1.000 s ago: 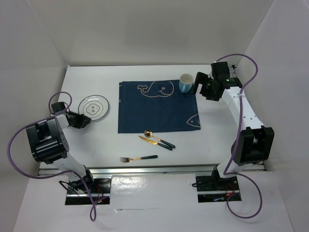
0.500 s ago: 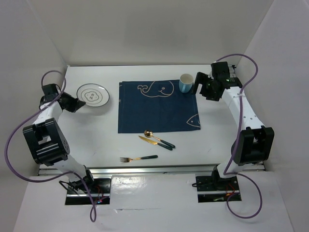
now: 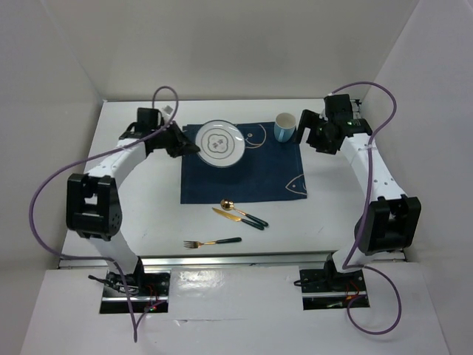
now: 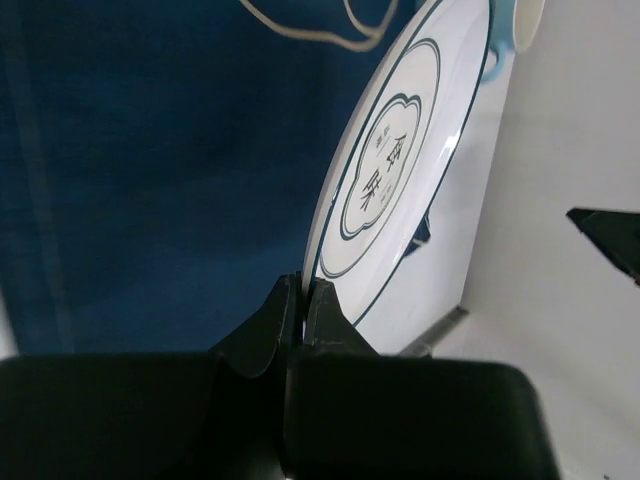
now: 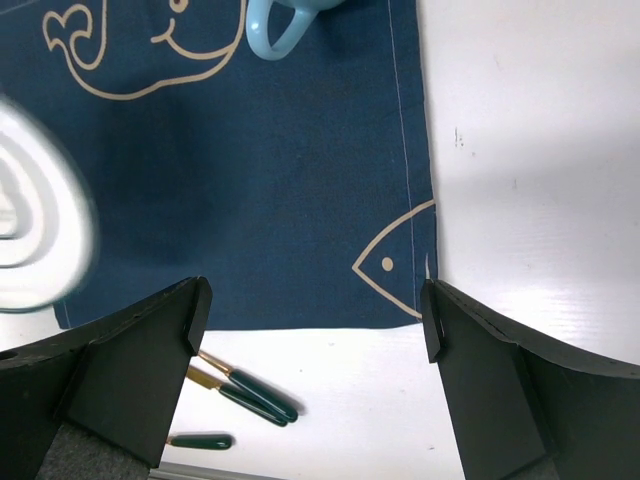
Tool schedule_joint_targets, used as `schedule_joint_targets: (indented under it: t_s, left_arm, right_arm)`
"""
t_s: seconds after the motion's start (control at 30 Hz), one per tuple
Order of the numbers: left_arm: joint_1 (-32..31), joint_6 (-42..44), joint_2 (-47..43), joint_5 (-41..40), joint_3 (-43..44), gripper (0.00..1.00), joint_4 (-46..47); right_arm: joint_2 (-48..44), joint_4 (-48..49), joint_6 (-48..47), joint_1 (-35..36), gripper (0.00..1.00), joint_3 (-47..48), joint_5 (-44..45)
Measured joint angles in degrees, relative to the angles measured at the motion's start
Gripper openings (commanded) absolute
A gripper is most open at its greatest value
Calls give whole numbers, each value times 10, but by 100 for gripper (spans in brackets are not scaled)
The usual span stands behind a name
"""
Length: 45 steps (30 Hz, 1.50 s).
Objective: Set the dinner table for one person
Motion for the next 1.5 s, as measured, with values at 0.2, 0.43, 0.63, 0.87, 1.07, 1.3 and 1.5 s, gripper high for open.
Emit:
schedule_joint_targets:
  t_s: [0.2, 0.43, 0.63, 0.87, 1.07, 1.3, 1.5]
  left_arm:
    - [-73, -26, 118, 15, 63, 0, 19]
    - [-109, -40, 226, 10, 134, 0, 23]
    - [-116, -39, 262, -22, 159, 16, -2]
    - [-118, -19, 260, -83, 179, 93, -49]
    - [-127, 10, 217, -143, 179, 99, -111]
    - [-140, 56, 32, -217, 179, 100, -192]
    - [-66, 79, -134, -263, 179, 100, -250]
  right_arm:
    - [-27, -2, 0, 0, 99, -1, 10]
    - [-39, -10, -3, -4, 99, -5, 23]
    - [-41, -19, -5, -4, 99, -10, 32]
    - [-54, -20, -10, -4, 99, -16, 26]
    - [-67, -9, -21, 45, 94, -60, -5]
    - [-68, 35, -32, 301, 86, -155, -21]
    - [-63, 74, -56, 499, 86, -203, -10]
